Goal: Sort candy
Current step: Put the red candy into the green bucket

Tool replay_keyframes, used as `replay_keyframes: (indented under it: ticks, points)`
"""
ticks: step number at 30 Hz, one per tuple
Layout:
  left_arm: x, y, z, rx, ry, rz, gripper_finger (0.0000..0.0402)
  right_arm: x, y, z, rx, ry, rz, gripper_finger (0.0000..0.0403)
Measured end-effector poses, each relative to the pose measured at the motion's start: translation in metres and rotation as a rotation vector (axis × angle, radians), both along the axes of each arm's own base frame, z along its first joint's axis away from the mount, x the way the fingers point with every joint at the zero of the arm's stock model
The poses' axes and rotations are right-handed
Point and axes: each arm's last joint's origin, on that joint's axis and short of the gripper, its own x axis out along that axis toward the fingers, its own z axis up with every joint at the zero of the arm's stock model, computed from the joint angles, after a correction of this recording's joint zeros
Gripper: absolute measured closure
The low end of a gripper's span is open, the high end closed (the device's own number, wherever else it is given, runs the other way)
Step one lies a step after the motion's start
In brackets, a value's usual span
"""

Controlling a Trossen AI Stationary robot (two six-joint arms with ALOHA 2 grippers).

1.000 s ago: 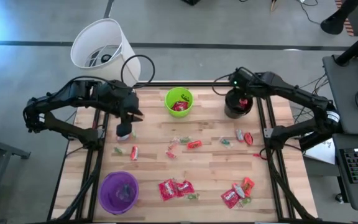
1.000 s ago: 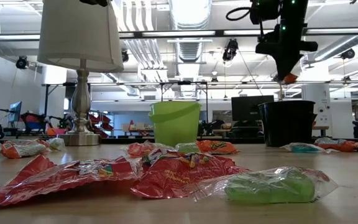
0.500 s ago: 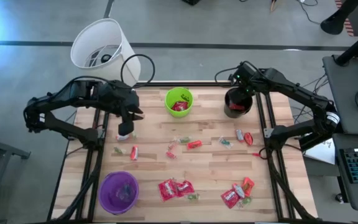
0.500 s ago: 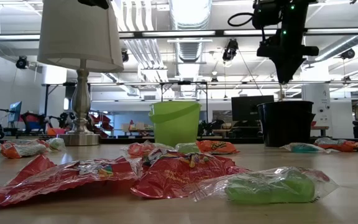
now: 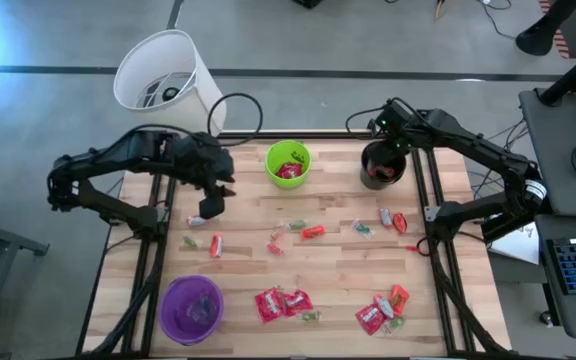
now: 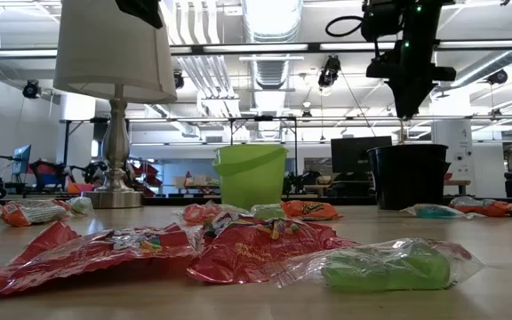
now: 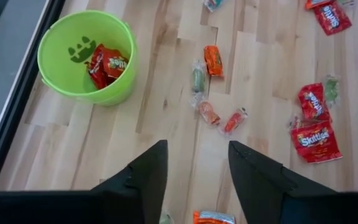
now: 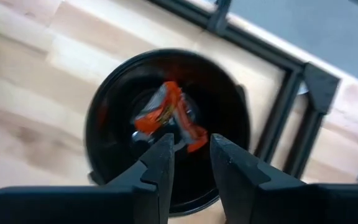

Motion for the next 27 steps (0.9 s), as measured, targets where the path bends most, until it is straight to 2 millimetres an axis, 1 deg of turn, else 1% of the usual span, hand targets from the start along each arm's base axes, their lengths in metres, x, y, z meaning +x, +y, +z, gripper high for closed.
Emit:
replay_keyframes:
  ticks: [4,8,14,18,23,27]
  points:
    - [0.006,0.000,-0.004,-0.006,0.017,0.002,0.0226,0.000,0.005,0.001,0.068,-0.042,0.025,0.0302]
    - [0.013,-0.005,-0.008,-0.028,0.033,-0.024,0.0225,-0.001,0.012,0.005,0.063,-0.067,0.043,0.0297]
    - [0.032,-0.028,-0.014,-0.065,0.009,-0.171,0.0235,-0.002,0.027,0.021,0.038,-0.139,0.038,0.0298]
    - [0.049,-0.044,-0.023,-0.072,0.010,-0.219,0.0237,0.000,0.033,0.033,0.016,-0.188,0.044,0.0296]
    - [0.063,-0.059,-0.037,-0.046,0.064,-0.210,0.0238,0.002,0.042,0.043,0.013,-0.204,0.079,0.0286]
    - [0.072,-0.063,-0.047,0.020,0.099,-0.185,0.0238,0.005,0.046,0.044,0.014,-0.211,0.097,0.0277]
